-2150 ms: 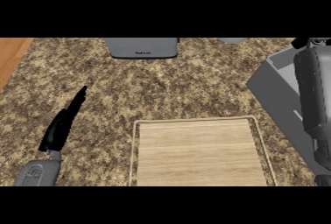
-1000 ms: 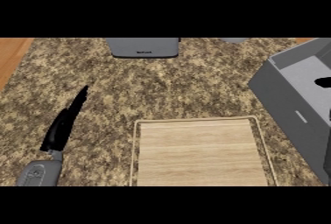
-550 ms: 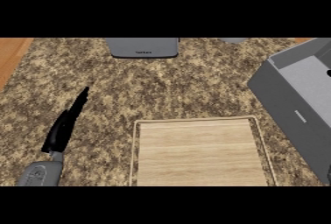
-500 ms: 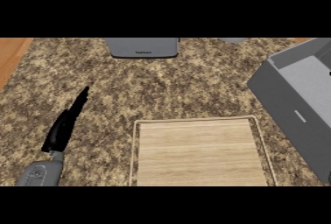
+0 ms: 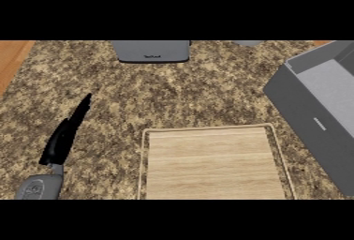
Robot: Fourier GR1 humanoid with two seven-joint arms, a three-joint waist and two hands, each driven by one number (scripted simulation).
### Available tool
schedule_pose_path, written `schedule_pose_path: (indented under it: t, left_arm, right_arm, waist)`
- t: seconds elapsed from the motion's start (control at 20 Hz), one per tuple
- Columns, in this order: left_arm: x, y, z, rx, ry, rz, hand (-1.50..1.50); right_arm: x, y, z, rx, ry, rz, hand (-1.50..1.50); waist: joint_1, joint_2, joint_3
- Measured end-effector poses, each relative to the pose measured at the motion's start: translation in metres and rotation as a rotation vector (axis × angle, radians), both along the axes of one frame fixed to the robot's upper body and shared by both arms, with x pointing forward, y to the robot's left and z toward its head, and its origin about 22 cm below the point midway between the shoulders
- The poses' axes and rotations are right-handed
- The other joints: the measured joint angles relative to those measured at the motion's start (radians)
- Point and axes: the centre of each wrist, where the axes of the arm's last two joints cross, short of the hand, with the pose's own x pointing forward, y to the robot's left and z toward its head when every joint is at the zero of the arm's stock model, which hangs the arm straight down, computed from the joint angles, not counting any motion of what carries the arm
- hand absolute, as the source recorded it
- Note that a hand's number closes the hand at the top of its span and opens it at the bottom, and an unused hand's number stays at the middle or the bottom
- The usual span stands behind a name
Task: Pick the pear from the tray and place it in the cardboard box
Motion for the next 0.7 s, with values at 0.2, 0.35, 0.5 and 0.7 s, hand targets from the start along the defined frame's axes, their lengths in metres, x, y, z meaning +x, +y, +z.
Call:
schedule_pose_path:
  t: [0.2, 0.35, 0.5, 0.7]
  left_arm:
    - [-0.002, 0.001, -0.007, -0.004, 0.0, 0.002, 0.0]
    - [-0.004, 0.001, -0.009, -0.003, 0.003, 0.003, 0.0]
    - [-0.002, 0.0, -0.005, -0.002, 0.005, 0.004, 0.0]
    - [0.0, -0.003, -0.008, -0.006, 0.005, 0.0, 0.0]
  right_arm:
    - [-0.038, -0.009, -0.008, -0.035, -0.059, -0.047, -1.5]
    - [-0.064, -0.011, -0.017, -0.053, -0.084, -0.072, -1.5]
    - [-0.094, -0.014, -0.024, -0.065, -0.098, -0.085, -1.5]
    - [-0.125, -0.014, -0.04, -0.078, -0.074, -0.086, -1.5]
  waist:
    - [-0.001, -0.002, -0.005]
    - [0.0, -0.003, -0.009]
    - [-0.002, -0.003, -0.008]
    - [-0.003, -0.003, -0.009]
